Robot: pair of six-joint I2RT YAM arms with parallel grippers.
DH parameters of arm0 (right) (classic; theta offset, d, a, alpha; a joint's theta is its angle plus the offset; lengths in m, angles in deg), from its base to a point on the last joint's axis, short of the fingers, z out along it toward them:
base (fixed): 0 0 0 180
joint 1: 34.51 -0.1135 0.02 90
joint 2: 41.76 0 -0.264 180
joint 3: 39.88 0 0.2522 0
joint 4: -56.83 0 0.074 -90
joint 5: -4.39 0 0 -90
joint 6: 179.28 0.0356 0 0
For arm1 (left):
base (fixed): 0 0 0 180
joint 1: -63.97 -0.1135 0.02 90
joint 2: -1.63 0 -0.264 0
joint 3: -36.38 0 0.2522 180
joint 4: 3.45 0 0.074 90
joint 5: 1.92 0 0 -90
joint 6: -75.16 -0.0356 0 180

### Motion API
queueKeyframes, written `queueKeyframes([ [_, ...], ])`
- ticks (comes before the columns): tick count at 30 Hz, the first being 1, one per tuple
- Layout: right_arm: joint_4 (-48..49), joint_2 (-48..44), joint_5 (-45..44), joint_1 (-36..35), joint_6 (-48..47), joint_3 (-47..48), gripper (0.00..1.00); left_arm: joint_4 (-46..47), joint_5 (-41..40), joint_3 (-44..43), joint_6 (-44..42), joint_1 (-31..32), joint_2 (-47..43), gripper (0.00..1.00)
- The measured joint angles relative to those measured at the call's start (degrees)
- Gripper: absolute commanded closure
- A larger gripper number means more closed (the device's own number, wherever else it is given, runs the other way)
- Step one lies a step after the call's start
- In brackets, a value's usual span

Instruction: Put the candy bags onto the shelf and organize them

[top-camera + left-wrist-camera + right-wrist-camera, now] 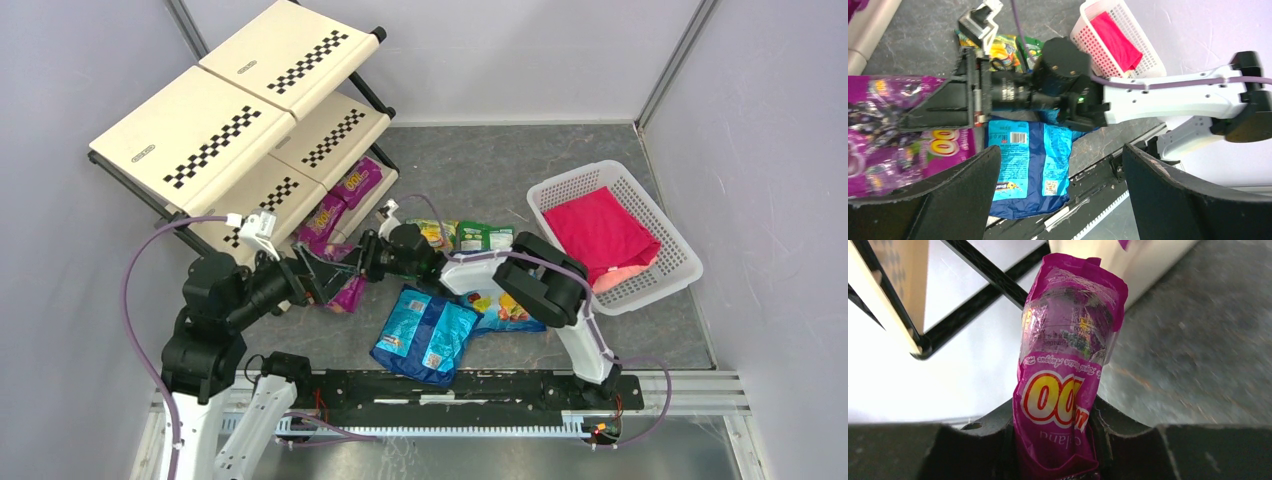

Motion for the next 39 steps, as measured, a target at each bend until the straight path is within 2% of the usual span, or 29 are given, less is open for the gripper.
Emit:
queueKeyframes([
  [10, 4.0, 16.1, -9.5, -4.4, 1.4, 22.5, 0.65, -0.2, 0.3, -4.2, 0.0, 0.0, -0.6, 0.03],
  [23, -1.6, 36.0, -21.8, -8.3, -3.8, 54.9, 0.61, -0.3, 0.9, -4.4, 0.0, 0.0, -1.1, 0.03],
  [25, -2.7, 36.8, -24.3, -9.0, -4.9, 55.4, 0.58, -0.3, 1.4, -4.4, 0.0, 0.0, -1.1, 0.03],
  [27, -4.0, 37.3, -26.5, -9.6, -5.8, 55.4, 0.48, -0.3, 1.6, -4.4, 0.0, 0.0, -1.1, 0.03],
  [31, -7.9, 37.5, -28.0, -10.2, -6.7, 57.2, 0.19, -0.3, 1.6, -4.4, 0.0, 0.0, -1.1, 0.03],
  [34, -11.2, 34.8, -27.1, -10.3, -6.9, 54.1, 0.11, -0.3, 1.6, -4.4, 0.0, 0.0, -1.0, 0.03],
  [39, -15.3, 24.0, -24.6, -10.2, -7.1, 40.5, 0.1, -0.3, 1.6, -4.4, 0.0, 0.0, -0.5, 0.03],
])
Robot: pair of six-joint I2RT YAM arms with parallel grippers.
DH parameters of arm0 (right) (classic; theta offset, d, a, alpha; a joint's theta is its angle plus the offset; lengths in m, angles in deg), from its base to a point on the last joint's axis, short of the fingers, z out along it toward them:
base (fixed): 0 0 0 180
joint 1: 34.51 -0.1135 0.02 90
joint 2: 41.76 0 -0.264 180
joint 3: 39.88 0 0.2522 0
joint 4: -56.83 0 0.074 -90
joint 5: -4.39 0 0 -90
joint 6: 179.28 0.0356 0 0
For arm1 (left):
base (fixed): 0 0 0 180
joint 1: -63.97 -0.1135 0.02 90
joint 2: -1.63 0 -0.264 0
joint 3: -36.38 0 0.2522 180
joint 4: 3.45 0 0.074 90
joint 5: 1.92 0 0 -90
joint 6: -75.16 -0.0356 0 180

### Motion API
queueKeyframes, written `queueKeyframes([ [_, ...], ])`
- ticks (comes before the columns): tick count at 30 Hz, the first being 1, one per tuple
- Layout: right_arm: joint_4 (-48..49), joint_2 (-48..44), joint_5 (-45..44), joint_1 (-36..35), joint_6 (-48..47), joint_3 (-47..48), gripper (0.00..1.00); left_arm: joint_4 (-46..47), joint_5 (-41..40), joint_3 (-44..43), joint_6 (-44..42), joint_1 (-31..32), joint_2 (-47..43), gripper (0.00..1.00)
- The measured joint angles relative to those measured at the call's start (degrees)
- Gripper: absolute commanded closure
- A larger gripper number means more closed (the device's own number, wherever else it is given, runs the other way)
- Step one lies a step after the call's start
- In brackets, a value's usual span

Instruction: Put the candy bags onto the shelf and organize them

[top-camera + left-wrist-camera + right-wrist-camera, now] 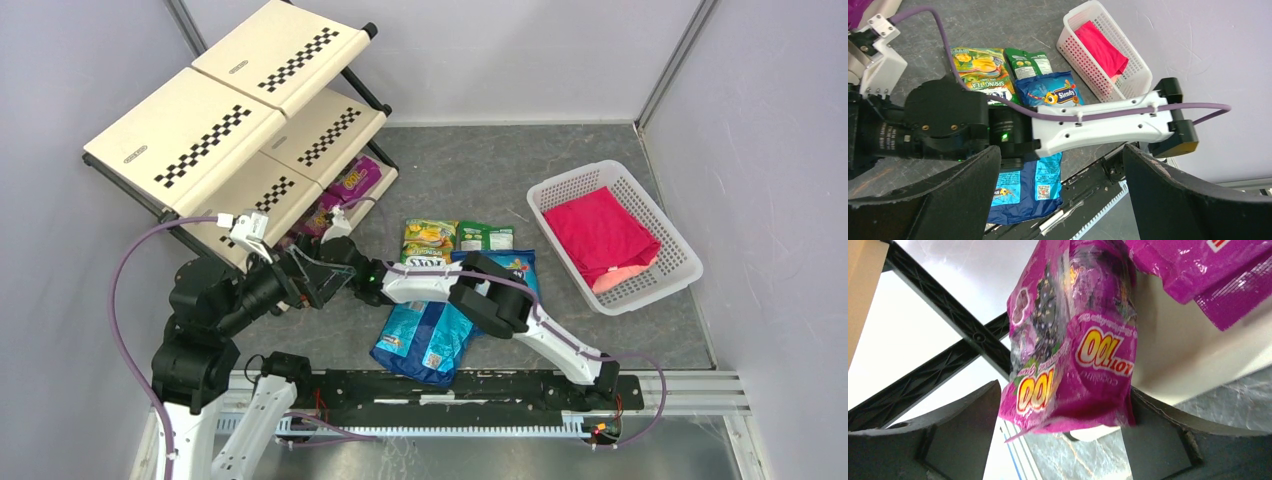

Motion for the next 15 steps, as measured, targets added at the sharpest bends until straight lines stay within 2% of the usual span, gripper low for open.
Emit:
queueKeyframes([
  [6, 1.6, -6.2, 4.3, 0.4, 0.4, -8.8, 0.23, 0.1, 0.0, 0.0, 0.0, 0.0, 1.0, 0.03],
  [10, 4.7, -7.7, 6.1, 0.5, 1.5, -13.6, 0.38, 0.2, 0.0, 0.0, 0.0, 0.0, 1.5, 0.03],
  [15, 7.5, -7.1, 7.5, 0.4, 2.9, -12.9, 0.57, 0.2, 0.0, 0.0, 0.0, 0.0, 1.6, 0.03],
])
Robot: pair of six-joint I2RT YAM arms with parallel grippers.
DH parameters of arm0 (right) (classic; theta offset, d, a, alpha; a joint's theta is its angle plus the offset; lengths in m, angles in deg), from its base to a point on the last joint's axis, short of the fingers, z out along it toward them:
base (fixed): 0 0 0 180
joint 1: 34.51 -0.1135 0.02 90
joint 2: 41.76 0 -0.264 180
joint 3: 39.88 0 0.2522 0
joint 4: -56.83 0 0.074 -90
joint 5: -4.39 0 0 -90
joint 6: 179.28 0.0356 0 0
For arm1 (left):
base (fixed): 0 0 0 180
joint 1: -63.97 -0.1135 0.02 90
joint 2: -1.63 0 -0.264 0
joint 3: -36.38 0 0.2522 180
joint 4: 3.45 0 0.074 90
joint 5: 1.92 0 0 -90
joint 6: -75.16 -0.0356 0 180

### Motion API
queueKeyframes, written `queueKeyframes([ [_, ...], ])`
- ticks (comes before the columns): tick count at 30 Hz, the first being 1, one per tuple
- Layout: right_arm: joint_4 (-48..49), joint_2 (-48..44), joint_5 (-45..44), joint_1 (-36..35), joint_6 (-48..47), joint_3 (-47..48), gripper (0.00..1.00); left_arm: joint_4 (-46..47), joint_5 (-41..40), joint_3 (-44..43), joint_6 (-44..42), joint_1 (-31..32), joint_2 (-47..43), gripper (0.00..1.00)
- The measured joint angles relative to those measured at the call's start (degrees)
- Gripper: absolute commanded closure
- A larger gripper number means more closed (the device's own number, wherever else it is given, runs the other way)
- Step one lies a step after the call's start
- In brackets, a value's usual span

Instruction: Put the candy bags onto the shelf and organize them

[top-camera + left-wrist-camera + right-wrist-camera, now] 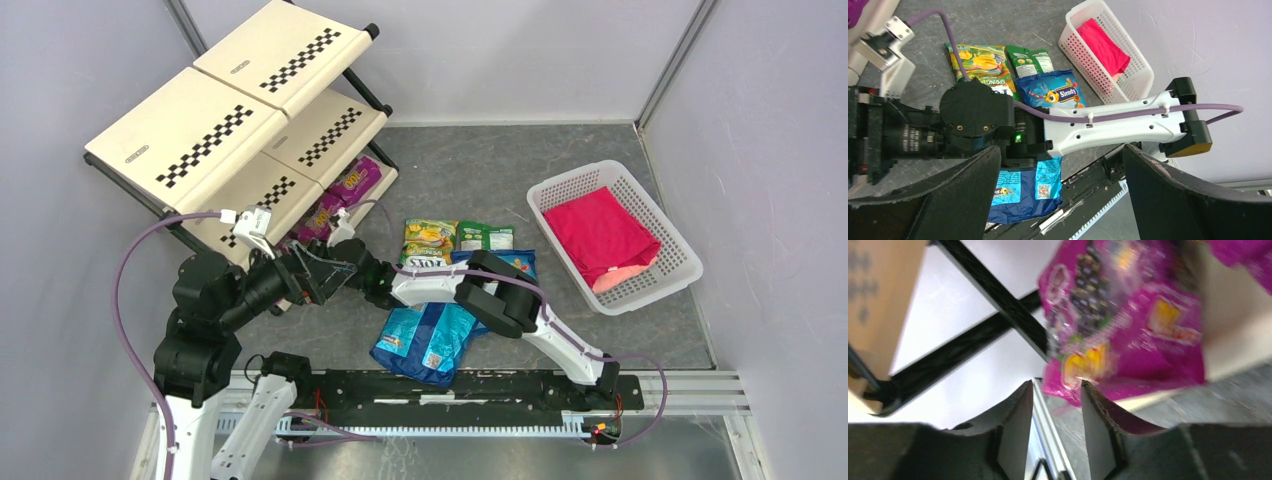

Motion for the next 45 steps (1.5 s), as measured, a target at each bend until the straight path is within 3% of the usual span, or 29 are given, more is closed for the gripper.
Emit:
queueKeyframes([
  [5, 3.4, 5.5, 1.3, 0.0, 0.8, 9.4, 0.59, 0.0, 0.0, 0.0, 0.0, 0.0, 0.0, 0.03],
  [9, 3.8, 9.2, 0.9, 0.0, 0.8, 14.7, 0.53, 0.0, 0.0, 0.0, 0.0, 0.0, 0.1, 0.03],
  [12, 3.7, 10.3, 0.9, 0.0, 0.8, 15.8, 0.42, 0.0, 0.0, 0.0, 0.0, 0.0, 0.1, 0.03],
  [15, 3.7, 9.4, 1.9, 0.3, -0.2, 13.8, 0.31, 0.0, 0.0, 0.0, 0.0, 0.0, 0.1, 0.03],
  [21, 3.4, 0.2, 4.4, 1.0, -5.5, 0.0, 0.26, 0.0, 0.0, 0.1, 0.0, 0.0, 0.7, 0.02],
  [27, 6.2, -8.5, 5.4, 1.9, -8.0, -10.3, 0.28, 0.0, 0.0, 0.1, 0.0, 0.0, 1.9, 0.02],
  [32, 8.8, -9.1, 5.6, 2.3, -6.6, -13.7, 0.33, 0.0, 0.0, 0.0, 0.0, 0.0, 2.8, 0.02],
  [42, 10.9, -1.3, 6.4, 2.0, -3.3, -9.6, 0.35, 0.0, 0.0, 0.0, 0.0, 0.0, 3.5, 0.01],
  [45, 10.6, 1.7, 6.4, 1.8, -2.8, -6.2, 0.48, 0.0, 0.0, 0.0, 0.0, 0.0, 3.5, 0.01],
])
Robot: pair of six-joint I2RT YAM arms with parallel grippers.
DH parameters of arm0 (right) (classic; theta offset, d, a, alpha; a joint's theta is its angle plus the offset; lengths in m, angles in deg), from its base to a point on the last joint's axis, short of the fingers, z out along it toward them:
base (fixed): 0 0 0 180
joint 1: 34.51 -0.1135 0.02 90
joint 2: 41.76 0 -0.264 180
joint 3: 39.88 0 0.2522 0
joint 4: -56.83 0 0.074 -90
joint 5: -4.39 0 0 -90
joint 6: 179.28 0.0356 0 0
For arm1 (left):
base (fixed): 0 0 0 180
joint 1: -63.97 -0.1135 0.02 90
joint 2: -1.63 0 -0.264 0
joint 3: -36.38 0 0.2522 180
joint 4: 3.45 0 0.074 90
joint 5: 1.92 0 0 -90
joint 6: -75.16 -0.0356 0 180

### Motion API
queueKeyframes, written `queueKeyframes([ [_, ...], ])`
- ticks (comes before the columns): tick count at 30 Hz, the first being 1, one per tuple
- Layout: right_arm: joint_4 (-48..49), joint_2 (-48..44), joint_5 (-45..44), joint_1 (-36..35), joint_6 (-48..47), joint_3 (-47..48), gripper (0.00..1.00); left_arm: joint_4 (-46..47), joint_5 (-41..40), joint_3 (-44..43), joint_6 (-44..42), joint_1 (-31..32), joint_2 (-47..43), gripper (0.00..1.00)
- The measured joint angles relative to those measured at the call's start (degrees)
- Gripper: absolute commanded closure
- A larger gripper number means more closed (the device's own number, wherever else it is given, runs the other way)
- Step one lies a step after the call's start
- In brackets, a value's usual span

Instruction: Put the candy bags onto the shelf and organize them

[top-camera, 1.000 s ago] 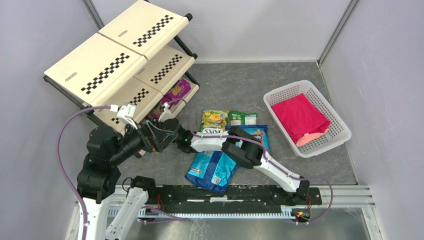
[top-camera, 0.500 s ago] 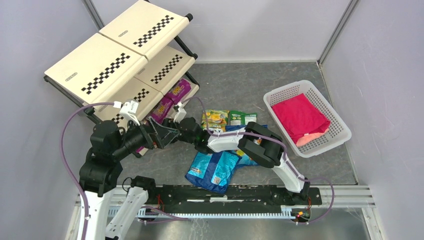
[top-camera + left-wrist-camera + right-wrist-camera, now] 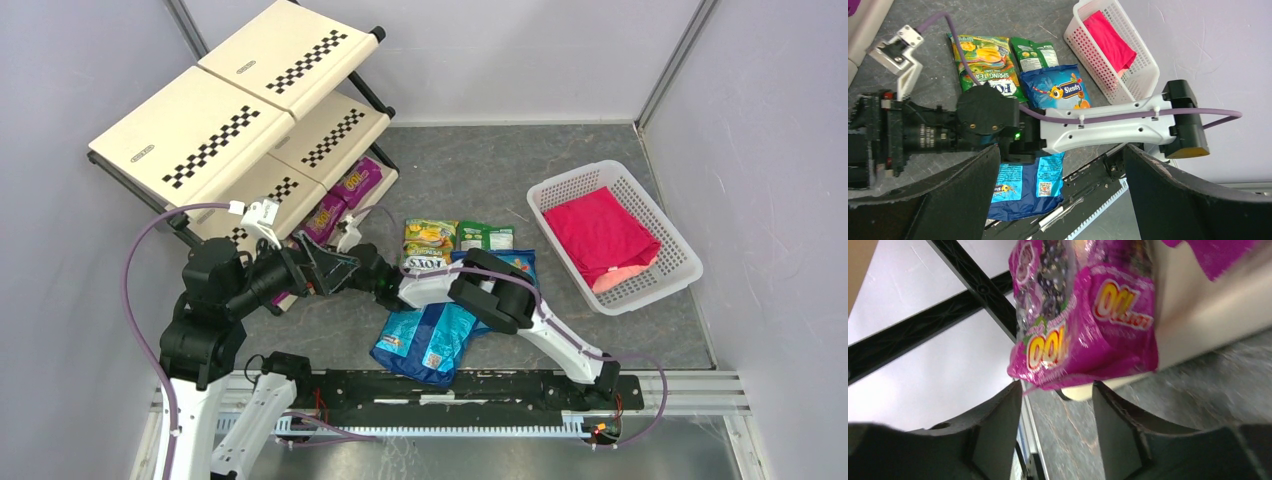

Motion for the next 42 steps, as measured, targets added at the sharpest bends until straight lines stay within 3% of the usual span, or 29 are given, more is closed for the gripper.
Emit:
queueKeyframes([
  [6, -1.9, 7.7, -0.9, -0.9, 1.3, 13.6, 0.53, 0.0, -0.1, 0.0, -0.5, 0.0, 0.0, 0.01],
  [11, -3.8, 14.0, -2.4, -1.4, 2.4, 24.6, 0.47, -0.2, -0.9, 0.0, -1.2, 0.0, 0.5, 0.01],
  [15, -2.0, 12.3, -2.0, -1.1, 2.7, 20.2, 0.29, -0.3, -1.7, 0.0, -1.2, 0.0, 1.2, 0.01],
  [19, 2.4, 3.4, 0.4, 0.3, 1.6, 3.3, 0.15, -0.3, -1.8, 0.0, -1.2, 0.0, 1.8, 0.01],
  [26, 9.9, -13.6, 3.4, 4.7, -1.2, -14.4, 0.09, -1.0, -2.6, -1.7, -1.2, 0.0, 2.0, 0.01],
  [33, 18.7, -16.5, 2.9, 6.1, 3.3, -12.6, 0.03, -0.9, -2.8, -4.0, -1.1, 0.0, 0.9, 0.01],
  [42, 14.5, -7.2, -1.5, 4.6, 9.2, 2.0, 0.06, 0.2, -2.9, -7.5, -1.1, 0.0, -1.0, 0.01],
])
